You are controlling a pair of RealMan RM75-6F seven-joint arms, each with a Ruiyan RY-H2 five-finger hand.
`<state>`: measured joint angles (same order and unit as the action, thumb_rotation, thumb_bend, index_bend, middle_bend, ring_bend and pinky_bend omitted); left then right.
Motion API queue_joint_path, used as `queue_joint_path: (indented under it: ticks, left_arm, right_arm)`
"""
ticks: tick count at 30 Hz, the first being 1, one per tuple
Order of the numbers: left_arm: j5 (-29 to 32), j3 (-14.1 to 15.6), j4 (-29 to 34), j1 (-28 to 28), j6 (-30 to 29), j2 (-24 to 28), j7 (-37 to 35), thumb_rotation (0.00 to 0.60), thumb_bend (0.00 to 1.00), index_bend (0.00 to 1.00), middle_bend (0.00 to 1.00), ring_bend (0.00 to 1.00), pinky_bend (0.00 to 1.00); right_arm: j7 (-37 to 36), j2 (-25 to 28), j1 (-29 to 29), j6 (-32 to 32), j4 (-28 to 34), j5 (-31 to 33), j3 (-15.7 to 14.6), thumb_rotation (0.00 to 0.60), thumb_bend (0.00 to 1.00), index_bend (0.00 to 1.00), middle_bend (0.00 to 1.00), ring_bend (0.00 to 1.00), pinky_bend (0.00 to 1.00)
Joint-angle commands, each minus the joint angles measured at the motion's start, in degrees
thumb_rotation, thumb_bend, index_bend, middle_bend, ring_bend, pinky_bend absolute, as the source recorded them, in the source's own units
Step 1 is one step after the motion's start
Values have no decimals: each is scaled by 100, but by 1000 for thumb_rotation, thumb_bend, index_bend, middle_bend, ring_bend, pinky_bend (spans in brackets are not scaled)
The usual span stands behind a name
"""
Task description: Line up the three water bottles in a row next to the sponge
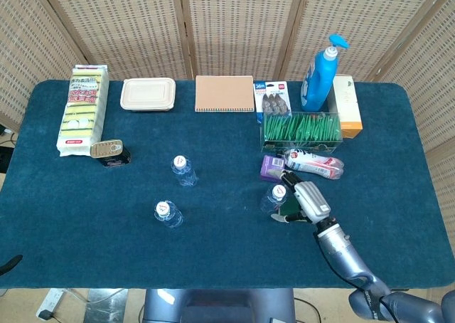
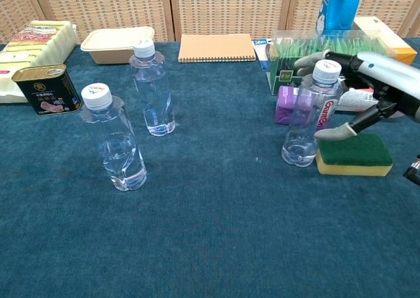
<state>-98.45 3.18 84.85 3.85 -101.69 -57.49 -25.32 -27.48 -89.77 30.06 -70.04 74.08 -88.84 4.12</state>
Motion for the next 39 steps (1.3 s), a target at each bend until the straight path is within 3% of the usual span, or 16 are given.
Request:
queue_joint_path:
  ticks: [1,6,11,15,21,26,39]
  left_arm:
    - [3,3,-16,4,-11,12,-56,600,120,0,0,0,29]
    - [23,-5,-91,3,-32,34,-236,600,120,0,0,0,29]
    - [-86,44,-249,-175,201,62,-564,600,120,0,0,0,28]
    - [-181,75,-498,-591,757,20,-1184,600,121,0,0,0,28]
    - [-558,210,-1173,-1120,1207,-337,-2162,600,121,0,0,0,29]
    - [-961,297,-1734,-1578,1262,-929,-2959,600,120,0,0,0,29]
    - [-808,223,-1983,-2439,2048,-2206,-3331,600,120,0,0,0,29]
  right_arm:
    - [102,405,-155,-155,456,-35,-71,600,116,105,109,100,236]
    - [241,1494,-450,-260,1564,-136,-377,600,60,76,29,3,122]
    - [721,2489,-808,-486,2368,-369,-779,600,11,80,19,0,87]
    - [1218,3147,-1539,-1261,2727,-778,-1315,600,6,90,19,0,85]
    - [1249,3249,-2135,-1973,2591,-1233,-1598,600,6,115,23,0,85]
    - [1299,3207,-2457,-2412,2464,-1636,-1696,600,6,116,26,0,85]
    - [984,3313,-2572,-2578,2336,-1892,-1612,600,6,117,27,0,85]
